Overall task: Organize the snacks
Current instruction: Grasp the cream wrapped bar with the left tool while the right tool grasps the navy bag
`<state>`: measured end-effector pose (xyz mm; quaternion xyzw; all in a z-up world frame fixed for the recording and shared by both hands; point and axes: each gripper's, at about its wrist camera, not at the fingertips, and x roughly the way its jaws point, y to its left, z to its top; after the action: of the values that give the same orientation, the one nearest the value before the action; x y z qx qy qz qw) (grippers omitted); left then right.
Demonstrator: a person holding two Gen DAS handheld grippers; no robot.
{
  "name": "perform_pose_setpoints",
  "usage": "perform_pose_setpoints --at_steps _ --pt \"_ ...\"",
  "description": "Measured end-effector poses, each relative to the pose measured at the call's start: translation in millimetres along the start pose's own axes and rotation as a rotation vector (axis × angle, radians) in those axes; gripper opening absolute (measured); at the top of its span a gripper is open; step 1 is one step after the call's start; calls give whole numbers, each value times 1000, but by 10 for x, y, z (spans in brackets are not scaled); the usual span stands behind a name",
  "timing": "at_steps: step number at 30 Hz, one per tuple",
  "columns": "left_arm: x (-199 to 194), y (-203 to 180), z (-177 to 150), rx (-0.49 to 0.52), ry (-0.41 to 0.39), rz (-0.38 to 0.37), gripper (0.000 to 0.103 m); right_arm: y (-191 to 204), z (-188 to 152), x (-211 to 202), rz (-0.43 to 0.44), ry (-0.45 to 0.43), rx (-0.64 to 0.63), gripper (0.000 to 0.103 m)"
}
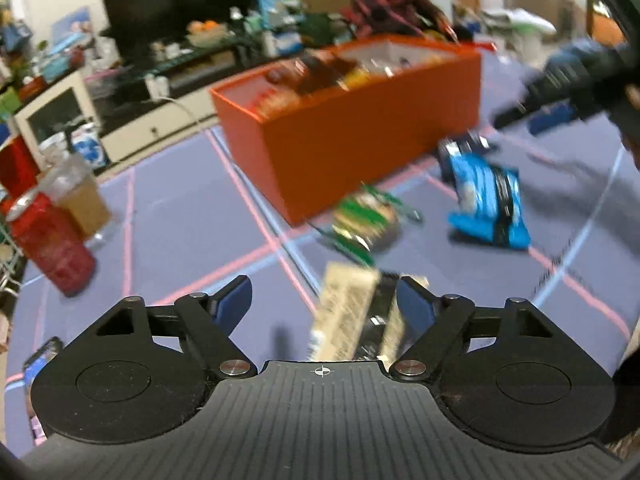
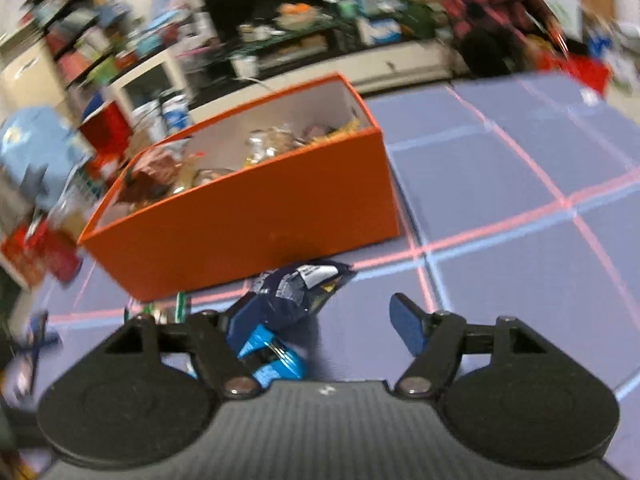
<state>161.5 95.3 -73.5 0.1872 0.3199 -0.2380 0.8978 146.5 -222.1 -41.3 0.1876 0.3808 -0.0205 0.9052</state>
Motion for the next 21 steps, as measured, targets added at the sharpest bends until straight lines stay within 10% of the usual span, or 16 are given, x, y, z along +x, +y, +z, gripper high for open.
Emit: perform_pose_setpoints --at_steps 10,13,17,21 --pt "131 -175 -236 -4 38 -30 48 505 -96 492 -178 2 5 71" --pt "135 -117 -267 -61 48 -53 46 520 -147 482 -139 -10 -78 51" --pt "130 -66 -265 -131 49 -98 8 335 -136 372 -48 13 -70 45" --pt "111 -116 -230 -120 57 -81 8 253 -132 184 1 -20 -101 39"
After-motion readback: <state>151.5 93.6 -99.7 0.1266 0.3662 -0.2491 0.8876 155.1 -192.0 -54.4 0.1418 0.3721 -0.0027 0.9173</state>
